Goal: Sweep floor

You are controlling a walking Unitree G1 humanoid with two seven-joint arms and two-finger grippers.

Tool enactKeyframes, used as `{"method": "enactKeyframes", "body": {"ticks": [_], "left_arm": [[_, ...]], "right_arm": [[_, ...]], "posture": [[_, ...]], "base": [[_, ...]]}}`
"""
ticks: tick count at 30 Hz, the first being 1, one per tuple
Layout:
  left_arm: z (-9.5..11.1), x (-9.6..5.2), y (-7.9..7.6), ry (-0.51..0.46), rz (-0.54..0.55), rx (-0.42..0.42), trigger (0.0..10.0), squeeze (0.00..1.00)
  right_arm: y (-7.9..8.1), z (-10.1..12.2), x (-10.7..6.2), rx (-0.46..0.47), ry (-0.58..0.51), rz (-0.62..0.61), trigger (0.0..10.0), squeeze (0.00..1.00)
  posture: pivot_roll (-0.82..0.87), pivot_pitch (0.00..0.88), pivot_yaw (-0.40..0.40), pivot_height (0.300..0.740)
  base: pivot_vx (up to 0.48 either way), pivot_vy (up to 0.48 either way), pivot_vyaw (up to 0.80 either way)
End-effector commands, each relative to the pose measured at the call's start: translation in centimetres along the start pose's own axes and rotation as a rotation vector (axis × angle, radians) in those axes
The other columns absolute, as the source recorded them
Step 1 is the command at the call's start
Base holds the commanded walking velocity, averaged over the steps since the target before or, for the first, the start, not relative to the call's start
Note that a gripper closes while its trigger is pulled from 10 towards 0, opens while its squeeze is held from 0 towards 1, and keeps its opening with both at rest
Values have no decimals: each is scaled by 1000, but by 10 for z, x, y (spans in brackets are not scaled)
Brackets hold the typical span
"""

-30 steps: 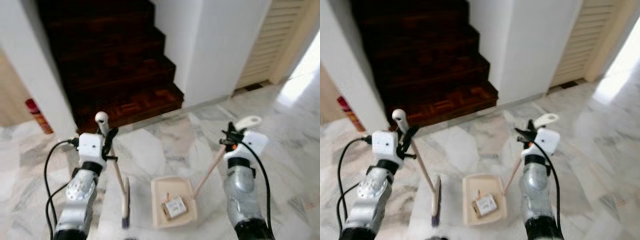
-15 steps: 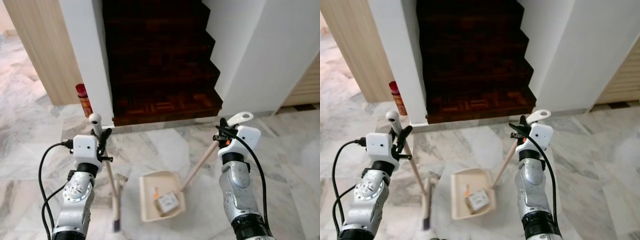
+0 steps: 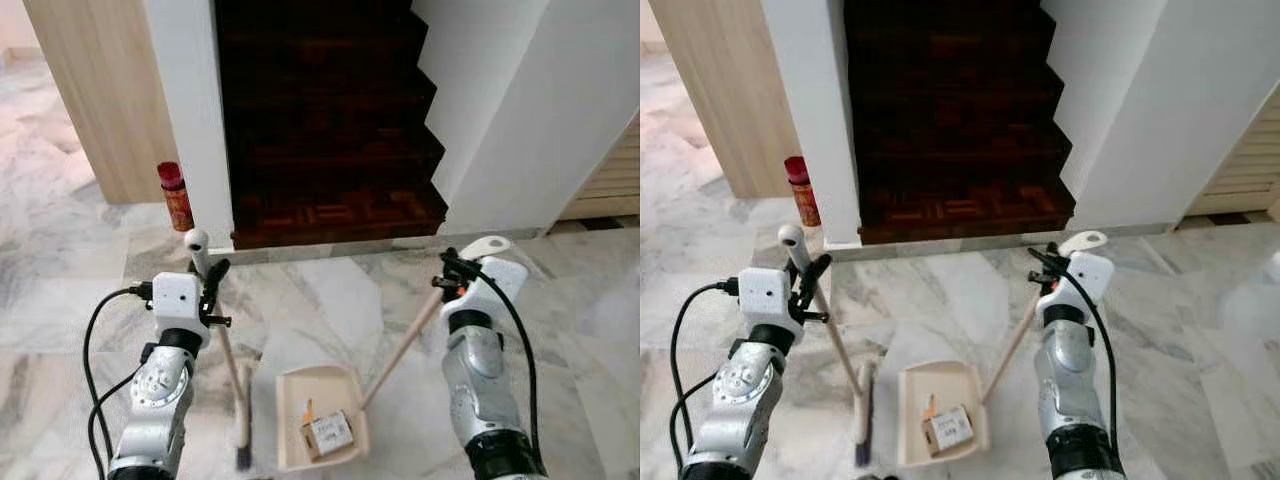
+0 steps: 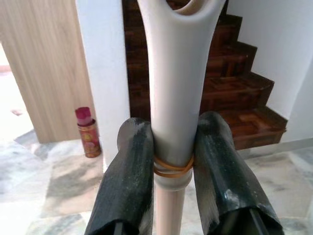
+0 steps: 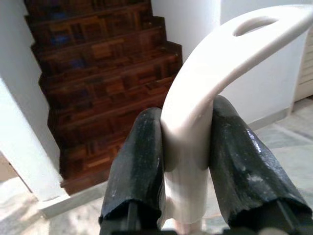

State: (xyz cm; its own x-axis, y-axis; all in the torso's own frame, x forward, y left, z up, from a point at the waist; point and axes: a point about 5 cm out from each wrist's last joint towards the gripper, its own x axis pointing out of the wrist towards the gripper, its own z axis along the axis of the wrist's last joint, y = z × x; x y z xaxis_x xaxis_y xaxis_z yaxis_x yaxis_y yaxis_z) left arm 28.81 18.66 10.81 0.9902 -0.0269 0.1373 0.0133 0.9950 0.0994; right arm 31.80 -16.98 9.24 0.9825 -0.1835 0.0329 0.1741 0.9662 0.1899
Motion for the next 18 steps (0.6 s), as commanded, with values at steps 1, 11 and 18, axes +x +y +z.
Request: {"method": "enactKeyframes", "body": {"ticks": [1, 11, 18], "left_arm": [[12, 2, -5, -51, -12, -2, 10000, 0], [12, 1, -5, -47, -12, -3, 10000, 0], [13, 0, -5, -46, -9, -5, 10000, 0]], "right_arm": [[-7, 14, 3, 14, -55, -20, 10000, 0], [-9, 14, 2, 15, -47, -27, 10000, 0], [-8, 16, 2, 16, -52, -17, 10000, 0]], "posture": [[50, 7, -66, 740], [49, 19, -63, 740], [49, 30, -65, 740]], "base": [[0, 375, 0], [0, 375, 0], [0, 375, 0]]}}
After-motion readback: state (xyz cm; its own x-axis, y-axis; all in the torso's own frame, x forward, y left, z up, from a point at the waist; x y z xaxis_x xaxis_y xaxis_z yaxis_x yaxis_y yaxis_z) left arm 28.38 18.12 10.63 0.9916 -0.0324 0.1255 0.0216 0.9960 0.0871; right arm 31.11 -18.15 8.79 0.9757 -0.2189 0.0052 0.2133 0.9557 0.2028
